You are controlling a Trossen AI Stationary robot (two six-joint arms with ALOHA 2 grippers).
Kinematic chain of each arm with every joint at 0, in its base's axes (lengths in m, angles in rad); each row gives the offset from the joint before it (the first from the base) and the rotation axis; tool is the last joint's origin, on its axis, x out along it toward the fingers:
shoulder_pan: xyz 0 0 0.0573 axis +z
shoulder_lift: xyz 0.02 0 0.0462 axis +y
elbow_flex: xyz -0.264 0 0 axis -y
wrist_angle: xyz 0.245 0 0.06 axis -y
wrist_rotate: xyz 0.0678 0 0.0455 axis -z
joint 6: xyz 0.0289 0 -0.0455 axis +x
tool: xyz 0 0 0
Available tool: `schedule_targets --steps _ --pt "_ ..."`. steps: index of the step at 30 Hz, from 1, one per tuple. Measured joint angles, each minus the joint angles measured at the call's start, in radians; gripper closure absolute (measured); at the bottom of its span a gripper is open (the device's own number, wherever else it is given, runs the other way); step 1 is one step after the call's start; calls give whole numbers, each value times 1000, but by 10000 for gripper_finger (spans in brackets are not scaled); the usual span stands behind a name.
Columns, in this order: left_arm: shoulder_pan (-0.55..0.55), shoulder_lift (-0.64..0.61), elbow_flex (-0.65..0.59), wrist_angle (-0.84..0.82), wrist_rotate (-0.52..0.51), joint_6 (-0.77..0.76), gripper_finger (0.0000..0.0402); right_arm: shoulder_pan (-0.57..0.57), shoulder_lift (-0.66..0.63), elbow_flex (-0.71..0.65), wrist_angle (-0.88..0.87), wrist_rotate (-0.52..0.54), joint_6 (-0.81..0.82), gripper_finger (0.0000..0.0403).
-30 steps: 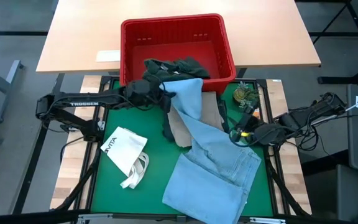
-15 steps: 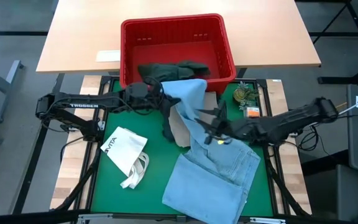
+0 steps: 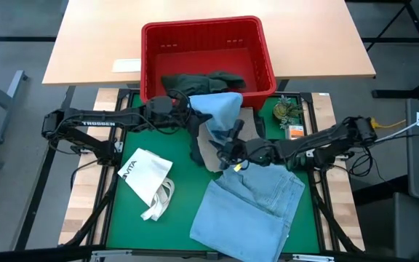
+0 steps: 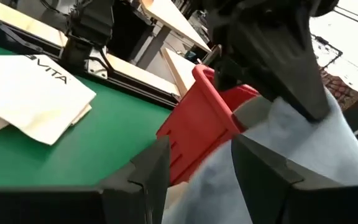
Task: Fold laundry
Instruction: Remove the blue pants from the laundry bin
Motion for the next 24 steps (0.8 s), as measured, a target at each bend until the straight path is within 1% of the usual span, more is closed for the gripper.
schedule_targets --steps 3,8,10,12,14,16,18,21,22,24 --pt "0 0 0 0 0 0 392 -3 26 18 -3 27 3 231" --pt "-1 0 0 0 2 -1 392 -7 56 25 -24 140 5 231" --pt "-1 0 0 0 7 -2 392 -7 57 26 -52 174 34 232" --pt "-1 0 0 0 10 -3 392 -7 57 26 -88 182 87 238" --pt "-1 0 0 1 11 -3 392 -6 57 26 -106 182 106 254" --pt "-1 0 0 3 12 -2 392 -6 57 26 -111 175 106 280" --pt "0 0 0 6 14 -1 392 -6 57 26 -112 175 105 316" --pt "0 0 0 7 19 1 392 -6 57 26 -112 175 103 381" --pt "0 0 0 7 21 9 392 -6 57 26 -112 175 101 391" --pt "0 0 0 7 28 43 392 -6 57 26 -109 175 103 388"
